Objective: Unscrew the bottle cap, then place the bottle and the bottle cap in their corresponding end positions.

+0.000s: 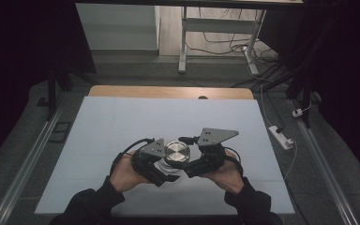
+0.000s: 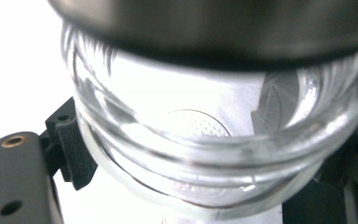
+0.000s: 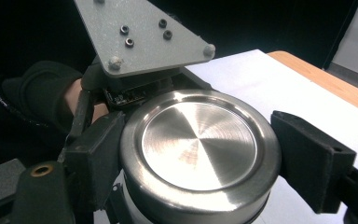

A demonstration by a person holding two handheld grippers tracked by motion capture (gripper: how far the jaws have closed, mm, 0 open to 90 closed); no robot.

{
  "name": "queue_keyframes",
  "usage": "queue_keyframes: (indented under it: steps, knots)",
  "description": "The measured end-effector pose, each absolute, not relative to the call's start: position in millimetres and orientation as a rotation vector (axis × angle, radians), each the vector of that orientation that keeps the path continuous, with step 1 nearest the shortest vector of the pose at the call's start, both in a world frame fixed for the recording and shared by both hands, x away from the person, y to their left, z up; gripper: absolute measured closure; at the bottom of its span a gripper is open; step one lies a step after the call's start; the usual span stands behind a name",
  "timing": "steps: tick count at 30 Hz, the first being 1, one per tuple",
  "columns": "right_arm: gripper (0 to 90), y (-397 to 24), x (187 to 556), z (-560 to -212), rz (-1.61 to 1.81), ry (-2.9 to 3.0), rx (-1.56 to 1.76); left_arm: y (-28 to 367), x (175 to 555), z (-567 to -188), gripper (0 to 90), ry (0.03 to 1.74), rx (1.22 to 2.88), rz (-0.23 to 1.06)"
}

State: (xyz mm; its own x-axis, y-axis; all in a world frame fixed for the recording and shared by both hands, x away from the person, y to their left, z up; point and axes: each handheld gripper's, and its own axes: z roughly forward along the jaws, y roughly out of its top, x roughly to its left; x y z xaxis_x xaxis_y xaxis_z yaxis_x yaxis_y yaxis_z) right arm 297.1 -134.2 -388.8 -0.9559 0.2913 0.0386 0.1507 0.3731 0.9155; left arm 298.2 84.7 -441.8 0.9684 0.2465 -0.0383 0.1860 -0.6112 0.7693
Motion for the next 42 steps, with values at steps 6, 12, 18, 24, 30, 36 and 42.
queue_keyframes:
  steps: [6,12,18,24,30,36,42]
  knots:
    - [19.8,-138.1,296.4,-385.6,1.629,2.472,0.406,88.6,302.0,-444.4,15.7,0.334,2.244,0.108]
    - [19.8,-138.6,293.8,-385.4,1.620,2.465,0.400,93.6,307.0,-446.7,15.7,0.381,2.243,0.133]
    - [19.8,-137.6,289.4,-387.3,1.608,2.475,0.380,99.7,314.6,-450.8,15.6,0.431,2.241,0.153]
    - [19.7,-137.4,290.0,-389.9,1.603,2.479,0.385,104.0,319.1,-452.0,15.6,0.456,2.229,0.168]
    - [19.7,-136.7,288.4,-392.7,1.599,2.483,0.378,106.1,322.4,-452.3,15.6,0.466,2.222,0.186]
    - [19.7,-136.2,287.2,-396.0,1.603,2.483,0.370,107.1,326.0,-452.4,15.6,0.475,2.217,0.201]
    - [19.7,-136.9,285.0,-398.5,1.611,2.479,0.376,108.3,330.0,-451.6,15.6,0.490,2.201,0.208]
